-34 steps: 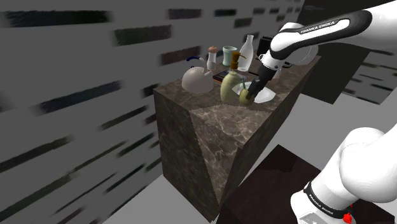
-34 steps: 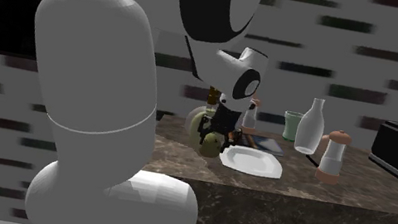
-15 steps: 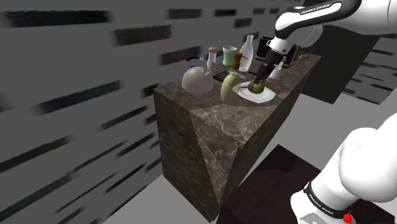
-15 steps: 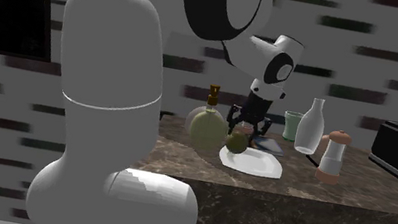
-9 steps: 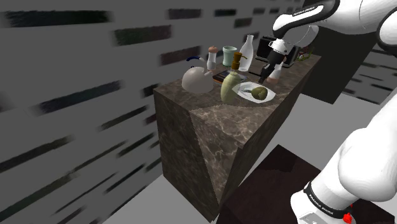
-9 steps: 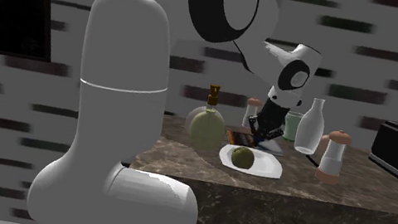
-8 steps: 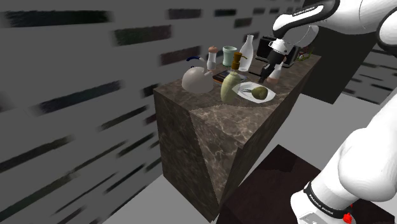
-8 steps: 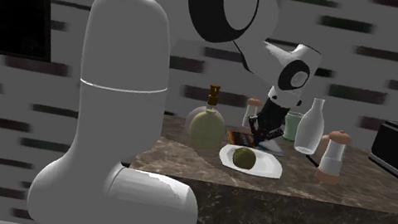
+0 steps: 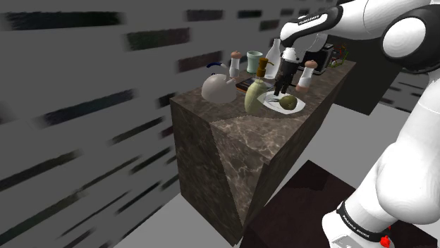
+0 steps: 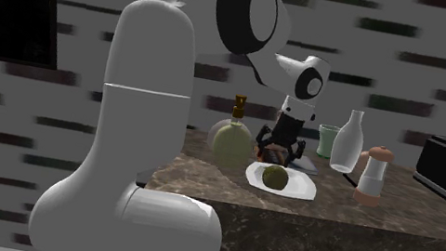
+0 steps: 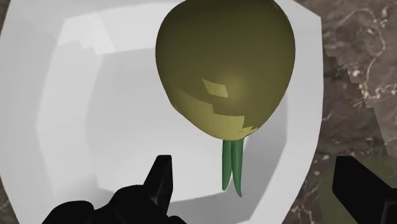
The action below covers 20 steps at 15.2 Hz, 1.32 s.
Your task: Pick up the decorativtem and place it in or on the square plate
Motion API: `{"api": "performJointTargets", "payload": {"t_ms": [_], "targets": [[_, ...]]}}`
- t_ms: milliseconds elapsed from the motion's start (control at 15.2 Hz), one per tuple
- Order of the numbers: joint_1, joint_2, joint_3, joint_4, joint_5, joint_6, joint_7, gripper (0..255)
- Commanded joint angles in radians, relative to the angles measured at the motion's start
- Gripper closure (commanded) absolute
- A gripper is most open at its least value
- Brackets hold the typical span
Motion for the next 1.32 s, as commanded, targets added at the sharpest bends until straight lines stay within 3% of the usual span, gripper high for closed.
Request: {"api": "performJointTargets", "payload": {"t_ms": [0, 264, 792, 858, 1254], "targets": [[0.002, 0.011, 0.003, -0.014, 0.004, 0.018, -0.002, 0], [0.006, 0.022, 0.009, -0.063, 0.017, 0.076, -0.011, 0], [0.006, 0.022, 0.009, -0.063, 0.017, 0.076, -0.01, 0], [0.006, 0.022, 0.009, -0.063, 0.017, 0.076, -0.01, 255], [0.006, 0.022, 0.009, -0.063, 0.017, 0.076, -0.011, 255]]}}
